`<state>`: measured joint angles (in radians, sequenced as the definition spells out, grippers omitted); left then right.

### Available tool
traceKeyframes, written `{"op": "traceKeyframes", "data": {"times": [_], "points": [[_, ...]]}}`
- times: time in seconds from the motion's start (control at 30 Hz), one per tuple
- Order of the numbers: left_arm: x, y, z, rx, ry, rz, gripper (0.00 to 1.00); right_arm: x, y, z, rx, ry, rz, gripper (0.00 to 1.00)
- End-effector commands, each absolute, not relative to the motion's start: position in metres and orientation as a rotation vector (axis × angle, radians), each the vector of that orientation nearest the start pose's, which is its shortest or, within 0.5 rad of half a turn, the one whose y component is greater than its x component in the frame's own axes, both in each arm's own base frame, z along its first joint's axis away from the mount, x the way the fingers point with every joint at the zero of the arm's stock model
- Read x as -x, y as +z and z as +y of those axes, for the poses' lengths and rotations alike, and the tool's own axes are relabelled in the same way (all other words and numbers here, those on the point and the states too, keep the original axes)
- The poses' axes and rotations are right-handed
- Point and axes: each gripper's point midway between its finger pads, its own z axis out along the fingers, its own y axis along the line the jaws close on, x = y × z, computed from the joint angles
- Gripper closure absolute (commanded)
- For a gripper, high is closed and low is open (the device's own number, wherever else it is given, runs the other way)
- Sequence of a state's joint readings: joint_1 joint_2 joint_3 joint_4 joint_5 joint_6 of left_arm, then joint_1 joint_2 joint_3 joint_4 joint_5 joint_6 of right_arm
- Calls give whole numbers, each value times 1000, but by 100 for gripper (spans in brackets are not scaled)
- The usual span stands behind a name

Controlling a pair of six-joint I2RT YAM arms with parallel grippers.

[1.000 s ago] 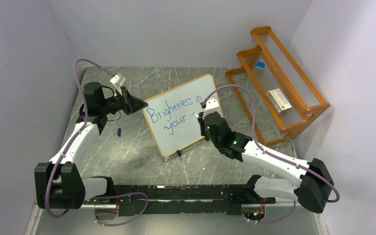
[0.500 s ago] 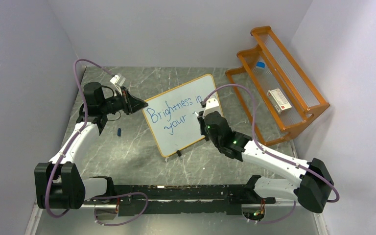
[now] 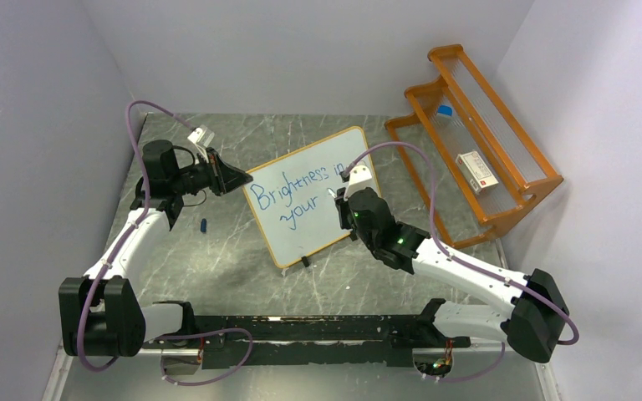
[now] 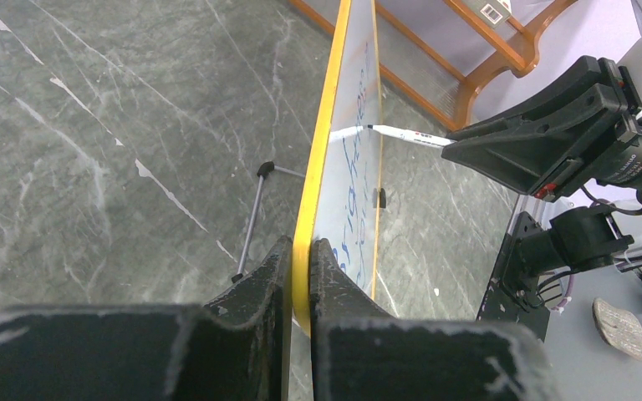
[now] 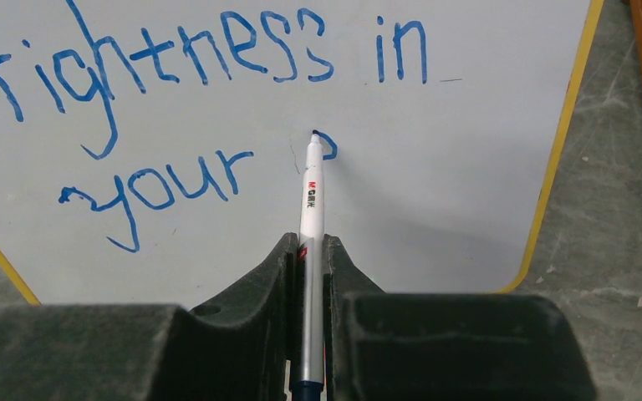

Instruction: Write a sentence on the whiteboard

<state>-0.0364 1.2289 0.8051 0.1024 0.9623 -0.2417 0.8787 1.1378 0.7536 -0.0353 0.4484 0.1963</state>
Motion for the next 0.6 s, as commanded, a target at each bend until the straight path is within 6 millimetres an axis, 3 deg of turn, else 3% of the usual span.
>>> {"op": "traceKeyframes", "data": {"times": [0.0, 0.57], "points": [[-312, 171, -159, -418, -1063, 2021, 95, -281, 186, 237, 395, 289, 1927, 100], [-312, 171, -158, -417, -1059, 2022, 95, -269, 166, 231, 423, 286, 1993, 100]]}}
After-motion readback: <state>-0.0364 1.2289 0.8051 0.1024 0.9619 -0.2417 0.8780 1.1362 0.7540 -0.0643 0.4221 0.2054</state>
